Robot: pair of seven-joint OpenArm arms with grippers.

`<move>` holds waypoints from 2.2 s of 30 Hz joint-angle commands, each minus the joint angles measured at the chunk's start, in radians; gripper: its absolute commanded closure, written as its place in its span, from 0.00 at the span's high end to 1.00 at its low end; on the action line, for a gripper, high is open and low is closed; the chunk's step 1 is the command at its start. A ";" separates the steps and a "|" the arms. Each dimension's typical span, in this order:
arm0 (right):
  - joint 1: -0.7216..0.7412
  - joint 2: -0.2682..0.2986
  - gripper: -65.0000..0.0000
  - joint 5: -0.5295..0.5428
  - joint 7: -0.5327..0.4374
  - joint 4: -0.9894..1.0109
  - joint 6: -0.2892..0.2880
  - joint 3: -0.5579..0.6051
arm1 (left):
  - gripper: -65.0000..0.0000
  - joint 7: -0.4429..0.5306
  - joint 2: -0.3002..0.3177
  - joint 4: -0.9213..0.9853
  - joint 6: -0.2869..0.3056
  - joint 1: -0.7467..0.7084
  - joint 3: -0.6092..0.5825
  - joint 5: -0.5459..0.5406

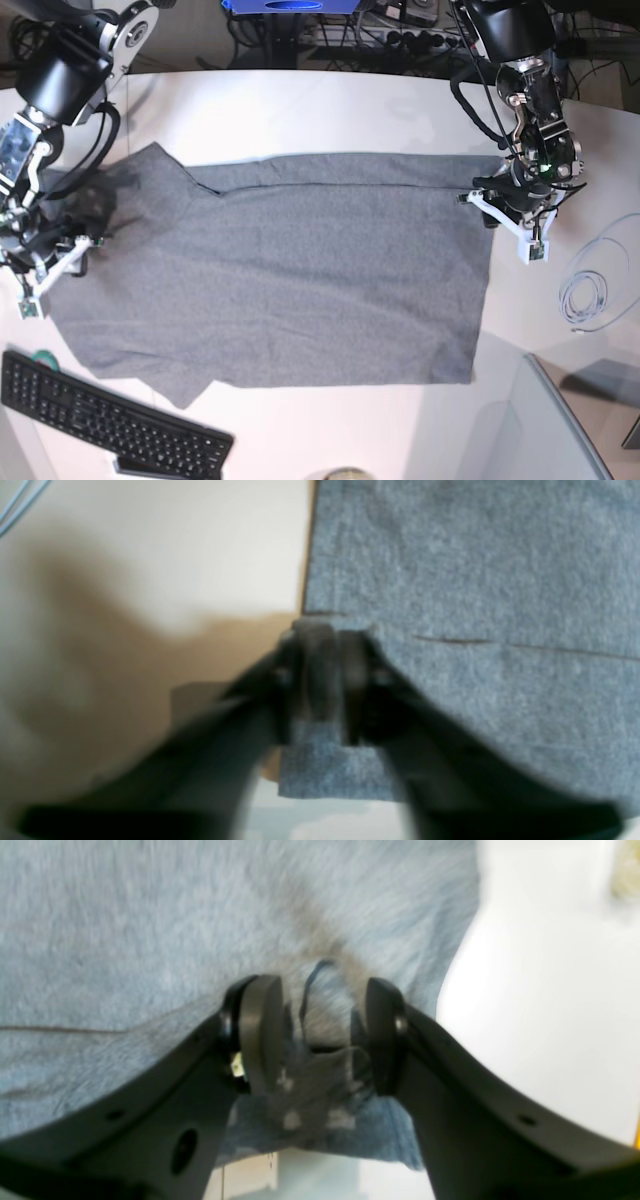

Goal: Layout the t-shirt on the table in an organized manner, then fold the t-shirt properly
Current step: 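Release the shirt and raise both grippers away from the fabric, then grasp the shirt corner with the right gripper and drag it outward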

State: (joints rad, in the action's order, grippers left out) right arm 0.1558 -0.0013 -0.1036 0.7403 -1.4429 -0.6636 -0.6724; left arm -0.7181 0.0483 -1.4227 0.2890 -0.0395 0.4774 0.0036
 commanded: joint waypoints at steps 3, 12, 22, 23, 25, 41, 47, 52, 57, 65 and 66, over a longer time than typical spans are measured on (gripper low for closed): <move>-0.038 -0.041 0.44 0.011 0.003 -0.086 -0.035 -0.030 | 0.62 0.071 0.006 -0.020 0.002 0.011 0.065 -0.004; -0.284 -0.134 0.47 0.126 0.008 -0.181 -0.035 -0.036 | 0.73 0.180 0.009 -0.088 0.178 -0.093 0.310 -0.098; -0.332 -0.131 0.47 0.285 0.000 -0.011 -0.035 -0.036 | 0.73 0.182 0.066 -0.089 0.283 -0.291 0.455 -0.308; -0.322 -0.131 0.47 0.285 0.000 0.014 -0.035 -0.036 | 0.73 0.183 0.066 -0.089 0.284 -0.297 0.455 -0.308; -0.310 -0.125 0.47 0.287 -0.003 0.055 -0.035 -0.036 | 0.73 0.183 0.065 -0.091 0.284 -0.308 0.455 -0.308; -0.338 -0.119 0.00 0.288 -0.054 0.006 -0.035 -0.025 | 0.72 0.183 0.060 -0.091 0.284 -0.322 0.455 -0.308; -0.305 -0.118 0.00 0.287 0.022 -0.048 -0.035 -0.023 | 0.72 0.183 0.045 -0.094 0.284 -0.322 0.452 -0.308; -0.250 -0.118 0.00 0.284 0.092 -0.086 -0.035 -0.022 | 0.72 0.183 0.032 -0.092 0.284 -0.319 0.452 -0.308; -0.170 -0.093 0.00 0.282 0.181 -0.080 -0.035 -0.022 | 0.72 0.183 0.032 -0.092 0.284 -0.319 0.452 -0.308; -0.060 -0.052 0.00 0.247 0.187 -0.055 -0.035 0.075 | 0.72 0.183 0.032 -0.092 0.284 -0.320 0.452 -0.308; -0.046 -0.049 0.00 0.235 0.184 -0.049 -0.035 0.093 | 0.72 0.183 0.032 -0.092 0.284 -0.320 0.452 -0.308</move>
State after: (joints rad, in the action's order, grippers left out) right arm 0.0975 -0.0547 0.1226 0.9390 -1.4788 -0.6968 -0.5777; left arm -0.5568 0.0681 -1.4960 0.5735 -0.3550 0.9257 -0.2928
